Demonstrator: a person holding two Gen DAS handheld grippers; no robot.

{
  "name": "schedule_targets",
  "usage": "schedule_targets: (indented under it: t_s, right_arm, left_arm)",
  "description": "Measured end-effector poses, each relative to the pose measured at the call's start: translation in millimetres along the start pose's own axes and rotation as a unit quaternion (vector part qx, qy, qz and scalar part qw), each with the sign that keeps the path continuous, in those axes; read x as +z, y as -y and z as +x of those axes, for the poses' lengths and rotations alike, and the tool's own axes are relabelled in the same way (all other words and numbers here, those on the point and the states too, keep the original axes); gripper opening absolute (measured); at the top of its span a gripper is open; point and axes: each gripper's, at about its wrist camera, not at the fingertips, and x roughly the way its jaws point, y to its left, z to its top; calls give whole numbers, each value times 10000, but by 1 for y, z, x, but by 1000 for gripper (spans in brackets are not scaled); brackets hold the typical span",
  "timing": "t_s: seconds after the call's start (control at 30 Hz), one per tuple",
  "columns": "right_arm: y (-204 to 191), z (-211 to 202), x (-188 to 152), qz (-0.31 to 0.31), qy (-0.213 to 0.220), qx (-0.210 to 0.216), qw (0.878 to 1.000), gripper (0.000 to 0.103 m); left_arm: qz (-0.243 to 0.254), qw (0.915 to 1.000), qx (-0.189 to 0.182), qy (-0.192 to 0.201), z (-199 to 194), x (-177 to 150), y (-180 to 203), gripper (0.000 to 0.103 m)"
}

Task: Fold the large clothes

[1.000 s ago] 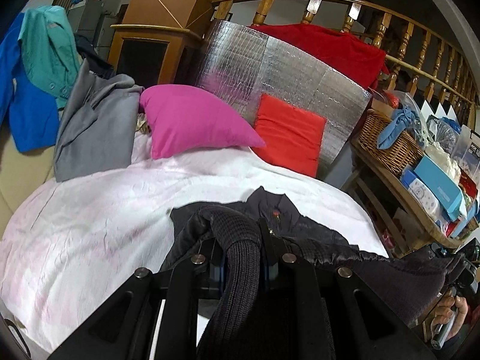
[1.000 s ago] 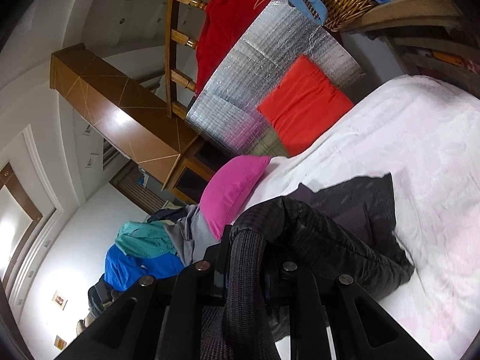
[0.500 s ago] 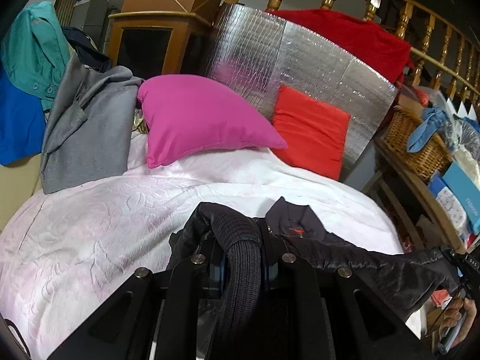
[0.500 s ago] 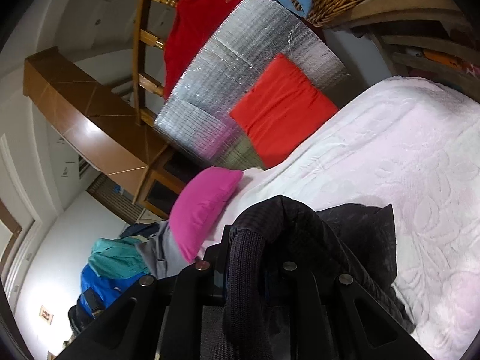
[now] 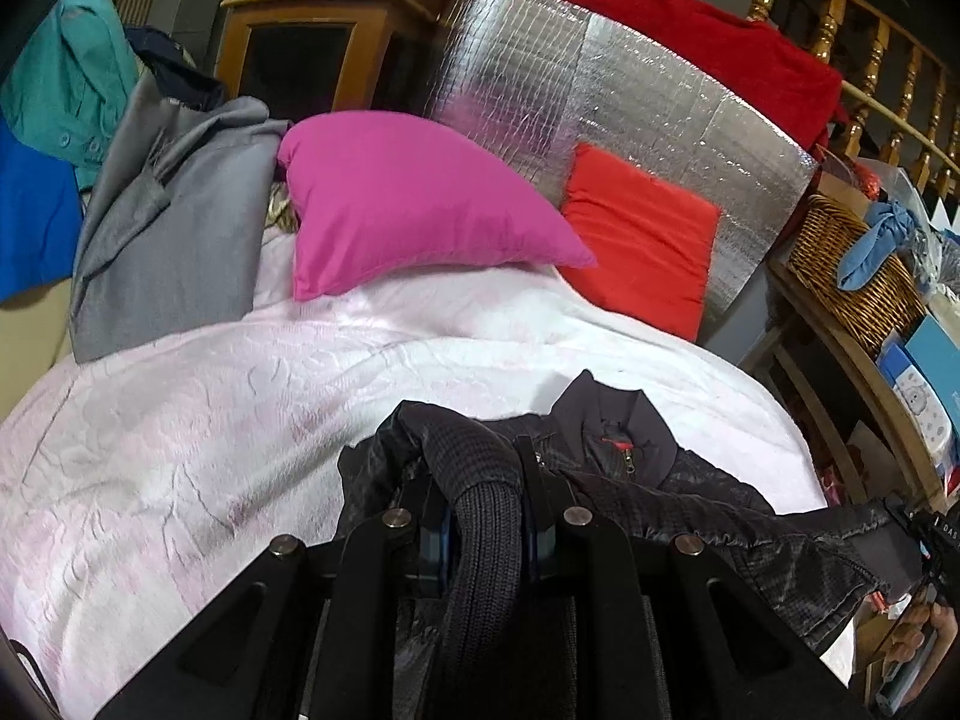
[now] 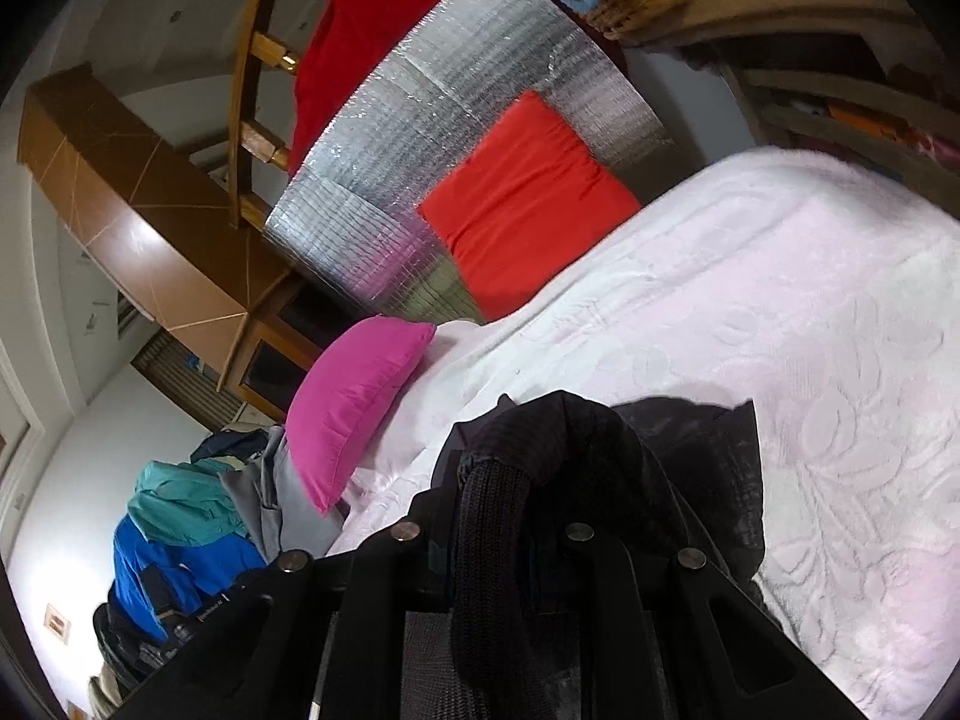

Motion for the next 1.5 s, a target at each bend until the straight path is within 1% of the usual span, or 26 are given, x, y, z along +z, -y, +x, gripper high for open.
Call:
schedule_targets:
  t_s: [0.07,0.13,0.3,0.6,0.83,0.97,1.1,1.37,1.5]
  right_arm:
    - [-5,-2,4,-112,50,27,9999,16]
    - [-8,1,9,-206,75,-7,9998,16]
    - [-2,28,28,-160,-51,-149,9997,15]
    - [27,94,50,73,-488,-419,9979,15]
    - [55,145,61,397,-865,-582,9938,15]
    - [69,169,62,498,-1052,-697,9908,15]
    - [81,189,61,569,-1169,-849,9879,15]
    - [103,202,53,953,-1280,-852,9835,17]
    - [102,203,54,893,-1262,-886,9840,17]
  left_arm:
    - [57,9999,-29,101,-3,5,2,18]
    - [96,9999,-34,117,0,10,4,18]
    - [212,9997,82,28,24,21,11,18]
    - [126,9981,245,-546,90,35,5,18]
    - [-110,9931,351,-1111,142,38,-11,18]
    - [-127,9903,423,-1317,164,35,-16,18]
    - [-79,9883,518,-1435,181,32,-15,18]
    - [6,9851,626,-1602,204,29,-16,19]
    - [29,9857,654,-1555,205,30,-14,19]
